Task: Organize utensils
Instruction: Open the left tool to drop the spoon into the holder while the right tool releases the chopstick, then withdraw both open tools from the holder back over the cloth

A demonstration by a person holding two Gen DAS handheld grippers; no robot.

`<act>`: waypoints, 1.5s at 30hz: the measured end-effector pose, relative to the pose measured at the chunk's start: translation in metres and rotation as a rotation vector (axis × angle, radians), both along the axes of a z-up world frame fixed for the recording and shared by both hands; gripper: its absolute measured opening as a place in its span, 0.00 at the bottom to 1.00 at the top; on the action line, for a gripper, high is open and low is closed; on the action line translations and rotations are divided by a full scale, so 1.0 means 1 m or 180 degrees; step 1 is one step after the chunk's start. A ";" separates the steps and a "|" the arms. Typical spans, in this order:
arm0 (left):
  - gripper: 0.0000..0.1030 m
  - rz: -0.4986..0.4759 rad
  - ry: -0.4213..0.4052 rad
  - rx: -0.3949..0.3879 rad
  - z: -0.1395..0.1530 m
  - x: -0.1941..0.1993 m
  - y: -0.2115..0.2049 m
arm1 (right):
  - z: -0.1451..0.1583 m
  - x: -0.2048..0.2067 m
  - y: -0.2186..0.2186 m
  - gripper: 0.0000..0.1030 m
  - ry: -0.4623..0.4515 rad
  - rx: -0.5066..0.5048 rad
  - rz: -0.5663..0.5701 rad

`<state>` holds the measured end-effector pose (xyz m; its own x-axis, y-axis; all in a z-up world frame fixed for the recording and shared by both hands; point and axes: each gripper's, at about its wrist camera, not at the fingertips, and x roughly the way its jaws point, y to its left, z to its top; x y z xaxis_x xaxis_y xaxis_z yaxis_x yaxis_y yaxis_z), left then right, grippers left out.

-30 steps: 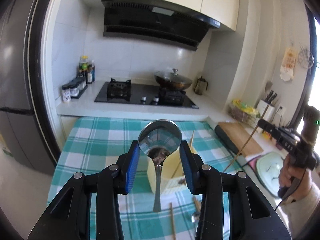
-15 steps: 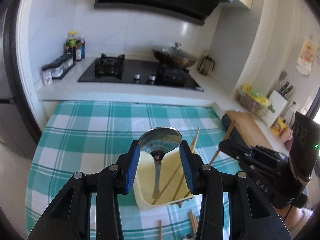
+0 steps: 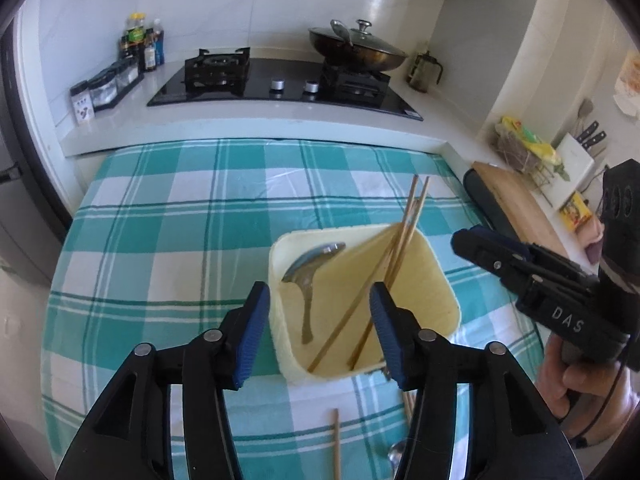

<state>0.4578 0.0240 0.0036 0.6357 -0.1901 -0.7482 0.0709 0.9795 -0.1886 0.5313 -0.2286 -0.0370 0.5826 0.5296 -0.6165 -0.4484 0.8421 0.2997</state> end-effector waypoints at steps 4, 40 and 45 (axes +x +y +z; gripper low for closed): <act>0.76 -0.0088 0.0048 0.0103 0.001 -0.054 0.021 | 0.015 -0.038 -0.019 0.39 -0.0252 -0.0261 0.0050; 0.94 0.0563 0.0229 0.0596 -0.188 -0.203 0.038 | -0.177 -0.259 -0.129 0.55 0.0181 -0.1026 -0.0687; 0.96 0.0569 0.0238 0.0590 -0.188 -0.203 0.038 | -0.177 -0.259 -0.129 0.55 0.0178 -0.1031 -0.0687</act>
